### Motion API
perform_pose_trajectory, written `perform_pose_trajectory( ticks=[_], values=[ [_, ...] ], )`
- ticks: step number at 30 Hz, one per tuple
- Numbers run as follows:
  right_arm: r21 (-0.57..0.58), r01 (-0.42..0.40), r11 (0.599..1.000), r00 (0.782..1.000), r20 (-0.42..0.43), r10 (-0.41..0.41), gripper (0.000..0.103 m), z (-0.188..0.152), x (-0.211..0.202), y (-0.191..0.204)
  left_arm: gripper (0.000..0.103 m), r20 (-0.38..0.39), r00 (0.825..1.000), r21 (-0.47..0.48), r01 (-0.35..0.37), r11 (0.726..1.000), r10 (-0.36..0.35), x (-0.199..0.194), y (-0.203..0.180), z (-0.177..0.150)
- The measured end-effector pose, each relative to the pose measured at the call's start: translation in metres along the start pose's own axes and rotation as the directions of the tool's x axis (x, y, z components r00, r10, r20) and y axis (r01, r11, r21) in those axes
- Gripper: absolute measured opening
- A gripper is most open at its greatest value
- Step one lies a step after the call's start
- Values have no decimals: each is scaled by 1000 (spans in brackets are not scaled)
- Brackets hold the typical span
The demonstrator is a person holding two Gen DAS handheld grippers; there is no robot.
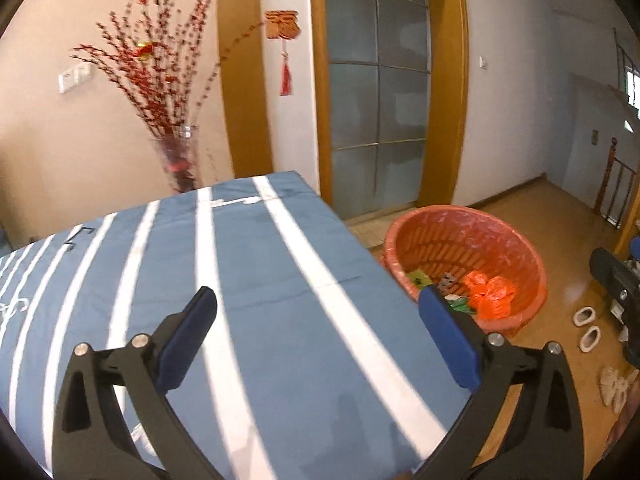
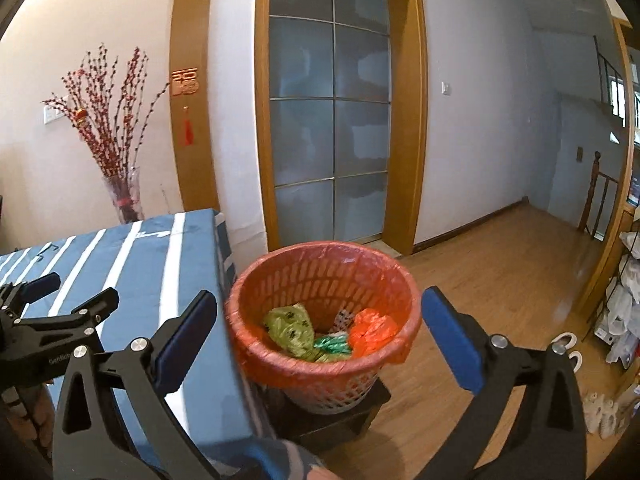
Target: Collect trash
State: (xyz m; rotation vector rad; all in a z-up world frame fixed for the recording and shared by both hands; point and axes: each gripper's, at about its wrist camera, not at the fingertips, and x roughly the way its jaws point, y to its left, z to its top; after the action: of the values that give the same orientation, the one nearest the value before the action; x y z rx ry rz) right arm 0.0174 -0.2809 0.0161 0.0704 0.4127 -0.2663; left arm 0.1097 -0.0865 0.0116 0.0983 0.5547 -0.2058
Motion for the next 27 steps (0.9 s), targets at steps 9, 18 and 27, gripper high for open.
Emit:
perform_pose_trajectory(
  ticks=[9, 18, 27],
  values=[
    [11, 42, 999, 998, -55, -42, 101, -20, -7, 13, 99, -17, 999, -66, -51, 997, 50, -28, 22, -24],
    [10, 49, 999, 998, -39, -49, 101, -26, -25, 19, 99, -15, 996, -103, -90, 991, 89, -45, 36, -36],
    [5, 19, 1000, 999, -30, -19, 101, -34, -44, 20, 99, 14, 994, -114, -103, 988, 105, -66, 39, -49]
  ],
)
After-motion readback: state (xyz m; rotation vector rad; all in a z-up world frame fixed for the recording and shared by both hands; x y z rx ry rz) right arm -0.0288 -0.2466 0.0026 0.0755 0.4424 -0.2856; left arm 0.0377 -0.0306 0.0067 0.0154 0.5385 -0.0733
